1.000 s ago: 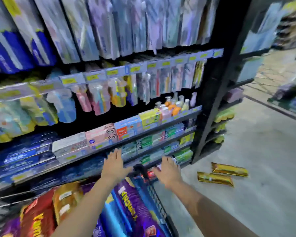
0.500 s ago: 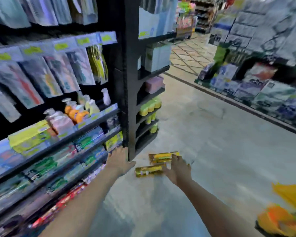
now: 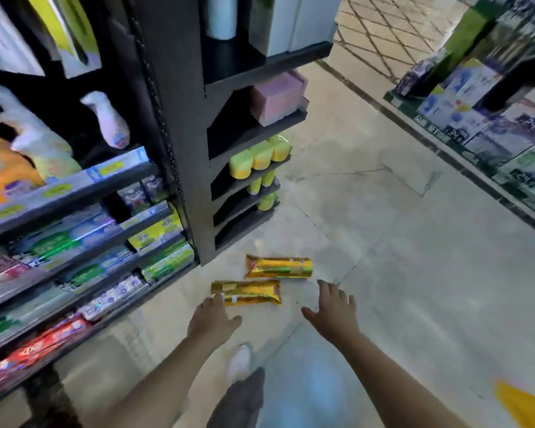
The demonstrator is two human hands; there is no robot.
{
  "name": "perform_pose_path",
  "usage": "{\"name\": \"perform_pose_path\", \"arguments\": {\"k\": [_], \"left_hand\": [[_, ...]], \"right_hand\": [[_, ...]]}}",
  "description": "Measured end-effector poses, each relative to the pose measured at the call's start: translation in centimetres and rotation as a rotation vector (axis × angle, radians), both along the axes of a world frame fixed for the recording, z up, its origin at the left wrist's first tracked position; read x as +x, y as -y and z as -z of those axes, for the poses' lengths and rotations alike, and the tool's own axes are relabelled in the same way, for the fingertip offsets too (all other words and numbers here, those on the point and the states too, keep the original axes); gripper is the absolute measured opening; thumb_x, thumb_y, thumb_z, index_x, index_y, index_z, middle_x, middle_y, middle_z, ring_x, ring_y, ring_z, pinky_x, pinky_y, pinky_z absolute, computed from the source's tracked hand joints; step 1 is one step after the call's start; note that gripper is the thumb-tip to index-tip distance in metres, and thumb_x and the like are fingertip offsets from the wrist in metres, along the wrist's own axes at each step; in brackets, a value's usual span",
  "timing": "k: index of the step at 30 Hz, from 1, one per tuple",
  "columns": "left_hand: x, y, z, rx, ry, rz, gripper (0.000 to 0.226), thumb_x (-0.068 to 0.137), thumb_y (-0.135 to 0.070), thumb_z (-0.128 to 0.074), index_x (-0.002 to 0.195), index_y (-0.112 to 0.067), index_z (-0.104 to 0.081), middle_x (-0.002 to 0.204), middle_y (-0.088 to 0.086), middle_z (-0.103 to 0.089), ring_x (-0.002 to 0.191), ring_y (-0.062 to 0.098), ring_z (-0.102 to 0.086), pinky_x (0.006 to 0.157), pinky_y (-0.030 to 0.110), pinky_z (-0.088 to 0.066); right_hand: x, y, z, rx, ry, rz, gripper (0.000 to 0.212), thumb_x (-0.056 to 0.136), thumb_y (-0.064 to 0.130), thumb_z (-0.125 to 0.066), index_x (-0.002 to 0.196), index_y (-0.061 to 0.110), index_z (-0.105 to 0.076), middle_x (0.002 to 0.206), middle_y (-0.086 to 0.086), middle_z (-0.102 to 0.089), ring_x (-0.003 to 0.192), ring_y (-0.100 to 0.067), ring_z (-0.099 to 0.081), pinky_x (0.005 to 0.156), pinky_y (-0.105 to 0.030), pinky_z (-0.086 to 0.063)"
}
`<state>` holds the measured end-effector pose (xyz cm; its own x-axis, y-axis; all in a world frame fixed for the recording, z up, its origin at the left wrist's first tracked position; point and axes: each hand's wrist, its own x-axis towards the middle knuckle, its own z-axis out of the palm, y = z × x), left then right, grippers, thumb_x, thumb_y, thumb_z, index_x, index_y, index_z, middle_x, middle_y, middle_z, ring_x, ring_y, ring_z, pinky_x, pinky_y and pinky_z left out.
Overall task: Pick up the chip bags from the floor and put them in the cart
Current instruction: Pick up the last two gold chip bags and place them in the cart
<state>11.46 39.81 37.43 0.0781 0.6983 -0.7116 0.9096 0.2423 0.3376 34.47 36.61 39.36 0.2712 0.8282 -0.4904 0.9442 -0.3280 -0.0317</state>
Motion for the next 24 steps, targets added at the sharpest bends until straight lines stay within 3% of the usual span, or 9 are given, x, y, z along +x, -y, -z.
{"name": "perform_pose_path", "arguments": {"k": [12, 18, 24], "left_hand": [[8.2, -12.0, 29.9, -0.006, -0.194, 0.423, 0.091, 0.085, -0.045, -0.058, 0.150, -0.012, -0.003, 0.158, 0.012, -0.009, 0.147, 0.027, -0.010, 0.120, 0.036, -0.014], [10.3, -15.5, 46.0, 0.003, -0.217, 0.513, 0.102, 0.081, -0.040, -0.067, 0.149, -0.012, 0.003, 0.159, 0.013, 0.000, 0.148, 0.029, -0.002, 0.121, 0.039, -0.010], [9.9, -17.1, 58.4, 0.023, -0.249, 0.634, 0.122, 0.070, -0.044, -0.075, 0.149, -0.013, 0.013, 0.159, 0.014, 0.005, 0.147, 0.032, 0.003, 0.121, 0.044, -0.001]], "right_hand": [[10.7, -15.4, 29.3, -0.096, 0.003, -0.138, 0.081, 0.085, 0.056, -0.052, 0.146, 0.014, -0.022, 0.150, -0.004, -0.033, 0.140, -0.024, -0.029, 0.115, -0.048, -0.019], [13.4, -20.8, 46.4, -0.095, 0.017, -0.354, 0.102, 0.079, 0.055, -0.062, 0.152, 0.015, -0.002, 0.160, -0.004, -0.011, 0.148, -0.024, -0.010, 0.118, -0.048, -0.007], [13.9, -26.2, 59.7, -0.171, 0.155, -0.585, 0.125, 0.070, 0.062, -0.068, 0.149, 0.014, 0.016, 0.160, -0.011, 0.009, 0.148, -0.031, 0.006, 0.118, -0.051, 0.001]]}}
